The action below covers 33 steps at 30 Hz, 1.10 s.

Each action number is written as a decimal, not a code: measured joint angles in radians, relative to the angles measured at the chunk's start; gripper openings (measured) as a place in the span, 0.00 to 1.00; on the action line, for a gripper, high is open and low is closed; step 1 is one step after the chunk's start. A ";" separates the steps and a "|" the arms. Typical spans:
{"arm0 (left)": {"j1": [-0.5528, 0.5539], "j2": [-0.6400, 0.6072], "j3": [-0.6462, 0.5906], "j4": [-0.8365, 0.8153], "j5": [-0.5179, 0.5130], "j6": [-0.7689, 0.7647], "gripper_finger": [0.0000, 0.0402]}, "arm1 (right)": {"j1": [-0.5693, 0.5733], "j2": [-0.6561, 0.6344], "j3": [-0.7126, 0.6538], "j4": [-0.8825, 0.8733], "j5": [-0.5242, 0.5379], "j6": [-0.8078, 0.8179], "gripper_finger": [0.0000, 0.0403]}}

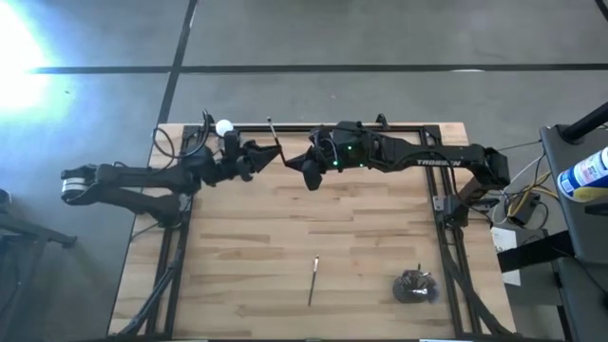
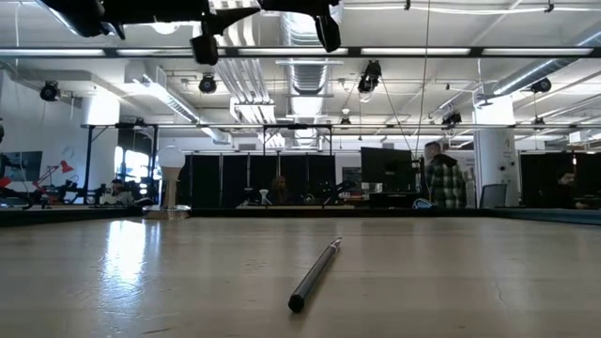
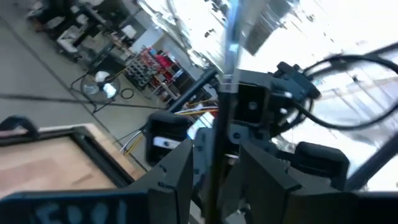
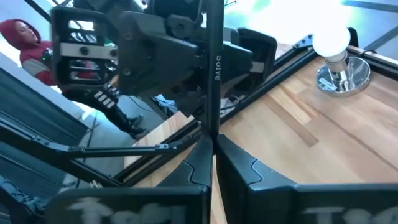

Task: Put items in baskets/containers
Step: Put the blush brush into the brush holder

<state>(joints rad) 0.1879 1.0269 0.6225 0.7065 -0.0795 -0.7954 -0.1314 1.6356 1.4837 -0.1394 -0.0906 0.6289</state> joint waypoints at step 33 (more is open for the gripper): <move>-0.033 0.020 0.072 -0.235 0.040 0.207 0.04 | 0.002 -0.114 0.002 -0.048 0.146 -0.040 0.35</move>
<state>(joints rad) 0.1548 1.0466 0.6942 0.4714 -0.0399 -0.5887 -0.1291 1.5215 1.4857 -0.1879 0.0555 0.5887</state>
